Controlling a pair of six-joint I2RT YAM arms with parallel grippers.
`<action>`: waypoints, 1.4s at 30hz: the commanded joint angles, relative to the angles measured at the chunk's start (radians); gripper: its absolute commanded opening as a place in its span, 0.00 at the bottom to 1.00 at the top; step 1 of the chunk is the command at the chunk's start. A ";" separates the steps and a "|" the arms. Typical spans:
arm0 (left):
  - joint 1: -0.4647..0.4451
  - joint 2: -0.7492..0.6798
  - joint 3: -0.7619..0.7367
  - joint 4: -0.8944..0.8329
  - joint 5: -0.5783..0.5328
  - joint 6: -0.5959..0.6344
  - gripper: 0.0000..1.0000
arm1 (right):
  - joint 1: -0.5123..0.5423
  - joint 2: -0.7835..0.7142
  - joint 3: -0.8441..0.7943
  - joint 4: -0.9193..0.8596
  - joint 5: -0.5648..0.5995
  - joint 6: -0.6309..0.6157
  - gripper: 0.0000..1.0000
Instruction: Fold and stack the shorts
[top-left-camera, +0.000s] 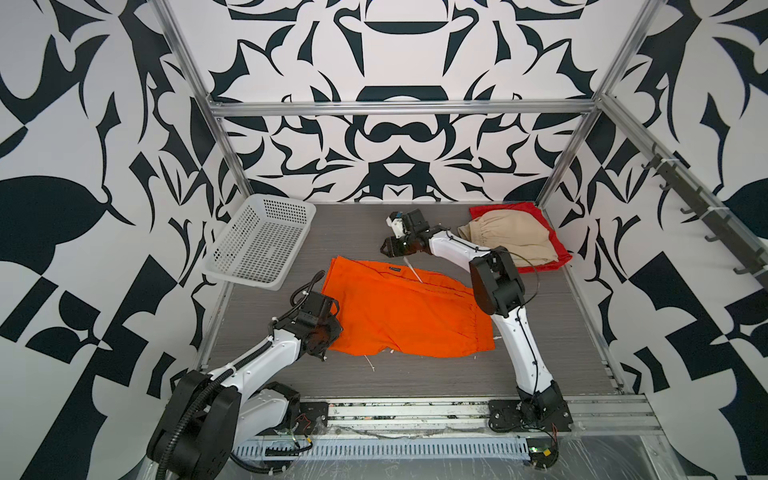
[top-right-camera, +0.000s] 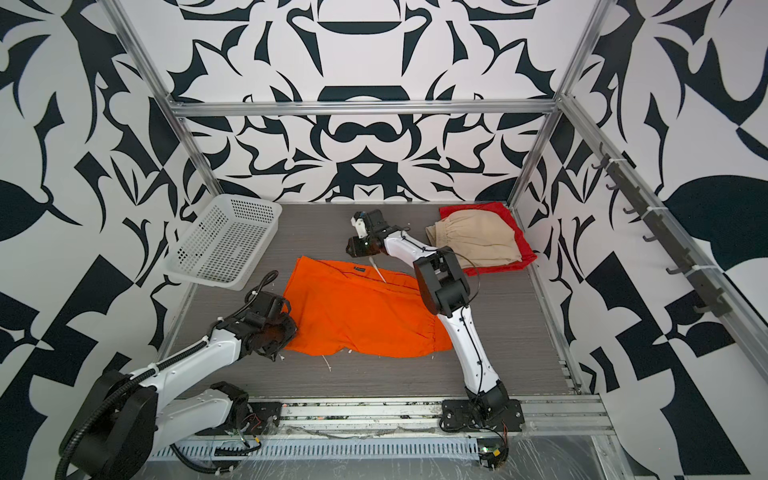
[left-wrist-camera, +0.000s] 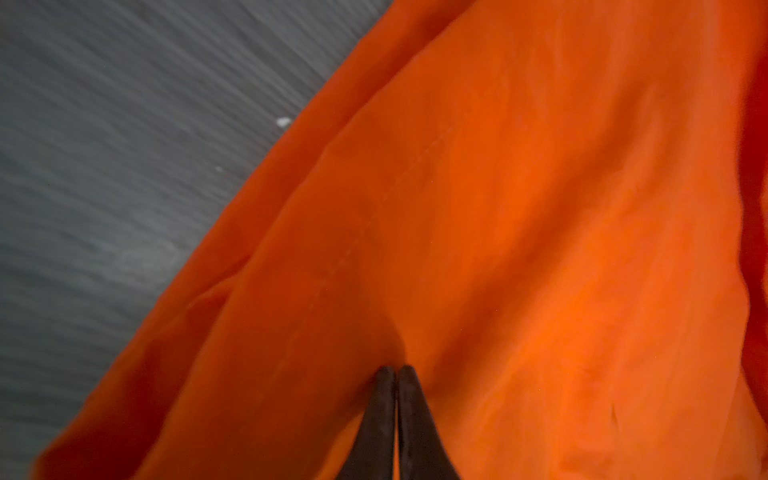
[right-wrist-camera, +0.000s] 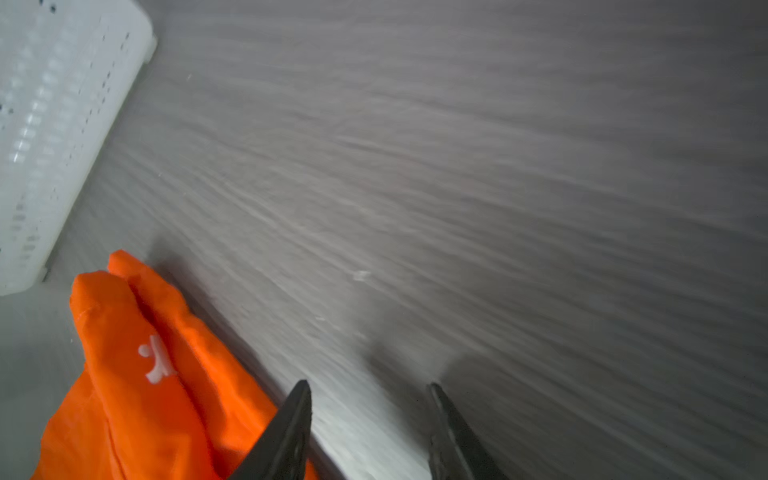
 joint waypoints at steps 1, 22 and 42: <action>0.004 0.007 -0.029 -0.160 -0.042 -0.014 0.10 | 0.057 -0.220 -0.106 0.010 -0.043 -0.034 0.48; 0.003 0.013 -0.026 -0.169 -0.040 -0.007 0.12 | 0.114 -0.291 -0.422 -0.012 -0.043 -0.042 0.48; -0.053 -0.142 0.211 -0.107 0.035 0.272 0.68 | -0.280 -0.797 -0.745 0.000 -0.111 0.002 0.54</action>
